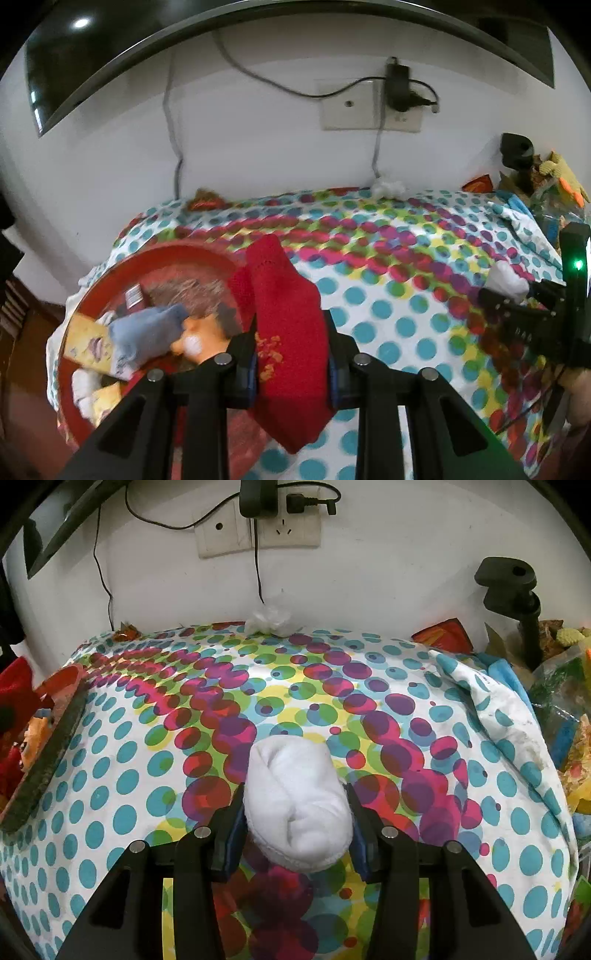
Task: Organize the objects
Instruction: 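Carry the red cloth onto the tray and open the left gripper while right carries the white sock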
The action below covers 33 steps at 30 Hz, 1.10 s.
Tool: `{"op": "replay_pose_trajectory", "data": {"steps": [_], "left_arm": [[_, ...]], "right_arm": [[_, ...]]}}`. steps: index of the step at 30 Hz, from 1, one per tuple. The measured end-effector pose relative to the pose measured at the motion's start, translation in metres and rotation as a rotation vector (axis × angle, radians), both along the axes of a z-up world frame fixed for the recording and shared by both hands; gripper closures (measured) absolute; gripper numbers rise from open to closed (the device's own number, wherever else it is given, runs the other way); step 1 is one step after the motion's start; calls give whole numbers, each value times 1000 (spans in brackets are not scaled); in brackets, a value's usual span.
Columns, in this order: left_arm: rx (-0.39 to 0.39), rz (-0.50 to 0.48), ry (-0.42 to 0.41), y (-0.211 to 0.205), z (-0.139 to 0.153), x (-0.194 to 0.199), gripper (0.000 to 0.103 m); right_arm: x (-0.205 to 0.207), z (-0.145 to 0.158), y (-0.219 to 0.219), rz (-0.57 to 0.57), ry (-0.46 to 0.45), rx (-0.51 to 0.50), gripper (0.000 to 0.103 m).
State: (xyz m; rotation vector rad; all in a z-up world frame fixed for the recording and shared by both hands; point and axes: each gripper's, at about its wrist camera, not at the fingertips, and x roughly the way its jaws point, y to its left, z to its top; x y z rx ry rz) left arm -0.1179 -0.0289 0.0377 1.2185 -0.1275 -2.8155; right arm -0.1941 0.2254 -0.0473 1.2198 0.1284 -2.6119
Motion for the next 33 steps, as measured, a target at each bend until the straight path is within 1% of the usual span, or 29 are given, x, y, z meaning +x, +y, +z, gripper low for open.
{"op": "replay_pose_trajectory", "data": {"steps": [5,8,14,16,20,24,26,29,31,33], "left_arm": [[-1,43,-6,-34,-5,16,75],[12,73,-16,-55,-10,24,75],[43,127,-10,-93,-15,38,75],[42,135,-9,-102,-17,41,74],[63,149,-5,-120,-20,46,73],[79,146,10,-127,-21,51,70],[100,145,10,-132,-21,51,69],[109,151,18,-138,-21,54,63],[113,147,21,-140,-20,56,50],[125,152,26,-146,-19,59,41]], "right_arm": [[0,-1,0,-17,1,22,58],[-1,-1,-1,-26,0,41,58],[2,-1,-10,-19,22,103,58],[2,-1,-14,-20,14,100,58],[3,4,-34,-2,15,96,58],[7,19,-62,39,38,88,58],[11,28,-78,68,50,86,58],[18,41,-105,120,71,89,58],[23,49,-122,155,81,88,58],[28,56,-141,189,88,78,58]]}}
